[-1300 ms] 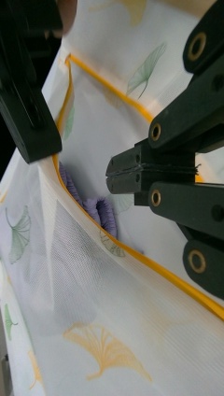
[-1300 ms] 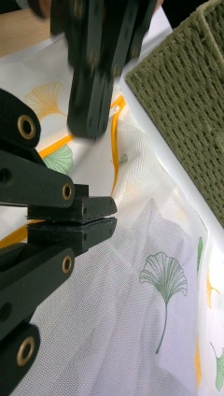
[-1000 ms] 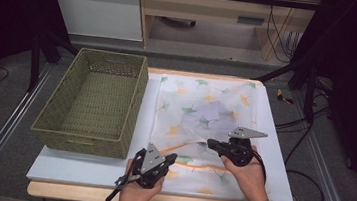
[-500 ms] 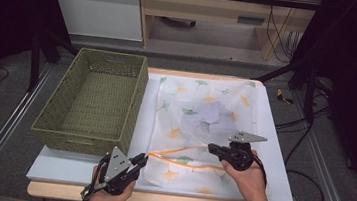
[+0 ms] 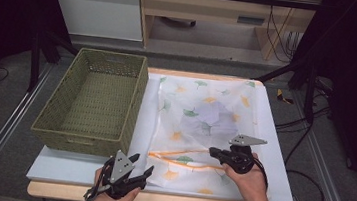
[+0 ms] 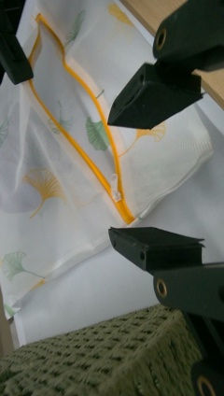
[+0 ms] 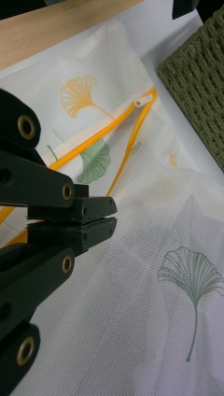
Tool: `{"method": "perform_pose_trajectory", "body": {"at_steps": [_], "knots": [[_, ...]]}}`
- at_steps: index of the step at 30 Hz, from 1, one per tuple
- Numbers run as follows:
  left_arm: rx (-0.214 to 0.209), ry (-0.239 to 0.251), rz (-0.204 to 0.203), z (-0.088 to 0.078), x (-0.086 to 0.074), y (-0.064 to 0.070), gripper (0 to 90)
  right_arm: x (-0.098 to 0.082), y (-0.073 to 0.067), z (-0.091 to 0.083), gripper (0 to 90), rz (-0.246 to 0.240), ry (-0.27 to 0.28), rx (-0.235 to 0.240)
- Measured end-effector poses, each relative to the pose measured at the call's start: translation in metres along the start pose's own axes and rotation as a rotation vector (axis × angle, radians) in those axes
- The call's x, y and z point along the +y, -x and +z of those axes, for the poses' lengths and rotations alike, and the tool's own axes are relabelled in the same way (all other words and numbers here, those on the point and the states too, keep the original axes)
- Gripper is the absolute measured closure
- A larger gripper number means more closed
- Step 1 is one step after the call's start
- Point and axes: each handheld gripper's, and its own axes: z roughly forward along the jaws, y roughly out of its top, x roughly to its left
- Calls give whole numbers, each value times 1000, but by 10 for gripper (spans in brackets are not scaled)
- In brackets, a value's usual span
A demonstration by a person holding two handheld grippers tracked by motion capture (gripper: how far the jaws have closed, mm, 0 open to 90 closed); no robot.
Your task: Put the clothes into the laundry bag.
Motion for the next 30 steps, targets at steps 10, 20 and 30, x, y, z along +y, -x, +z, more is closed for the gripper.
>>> {"method": "perform_pose_trajectory", "body": {"at_steps": [10, 20, 30], "knots": [[4, -32, -12, 4, -4, -5, 275, -7, 0, 7, 887, -1, -54, 16], [15, -45, -3, 8, -8, -3, 254, -14, 1, 7, 887, 10, -89, 34], [2, -55, -2, 11, -10, 1, 194, -19, 5, 2, 886, 15, -100, 46]]}}
